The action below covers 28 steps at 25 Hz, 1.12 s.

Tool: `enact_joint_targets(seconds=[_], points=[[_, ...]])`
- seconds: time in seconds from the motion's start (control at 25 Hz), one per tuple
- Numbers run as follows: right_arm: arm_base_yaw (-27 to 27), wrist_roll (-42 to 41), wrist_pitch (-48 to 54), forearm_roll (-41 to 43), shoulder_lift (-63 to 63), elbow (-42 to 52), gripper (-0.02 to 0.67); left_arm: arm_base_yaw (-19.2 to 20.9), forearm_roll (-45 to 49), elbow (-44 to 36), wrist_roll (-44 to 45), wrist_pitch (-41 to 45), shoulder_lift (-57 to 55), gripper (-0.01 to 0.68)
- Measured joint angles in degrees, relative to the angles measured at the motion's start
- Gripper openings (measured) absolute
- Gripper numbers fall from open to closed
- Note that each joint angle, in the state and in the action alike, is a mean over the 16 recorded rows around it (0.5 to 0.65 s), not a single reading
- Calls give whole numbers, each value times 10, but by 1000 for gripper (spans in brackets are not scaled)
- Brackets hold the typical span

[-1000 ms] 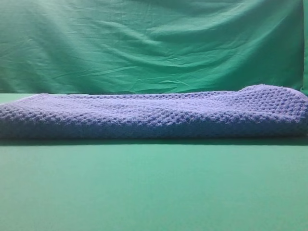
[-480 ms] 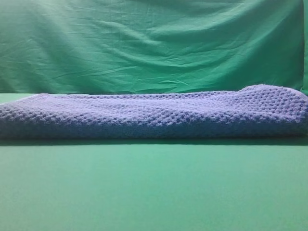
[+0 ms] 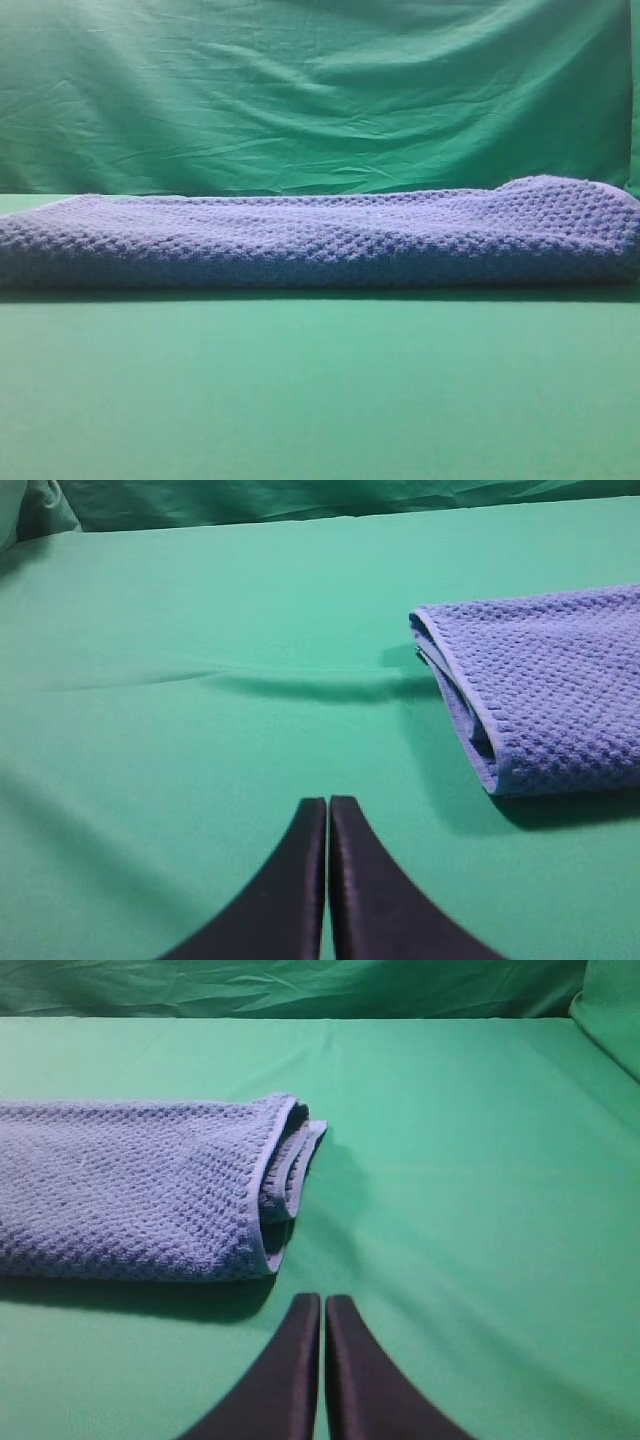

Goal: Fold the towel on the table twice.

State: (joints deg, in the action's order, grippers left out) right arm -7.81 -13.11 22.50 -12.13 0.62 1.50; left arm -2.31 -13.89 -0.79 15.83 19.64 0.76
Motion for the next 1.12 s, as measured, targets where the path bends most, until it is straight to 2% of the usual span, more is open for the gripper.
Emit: enact_joint_targets(seconds=[1.12], points=[[0,0,0,0,0,0,0,0,-1,0,0,4,0,0]])
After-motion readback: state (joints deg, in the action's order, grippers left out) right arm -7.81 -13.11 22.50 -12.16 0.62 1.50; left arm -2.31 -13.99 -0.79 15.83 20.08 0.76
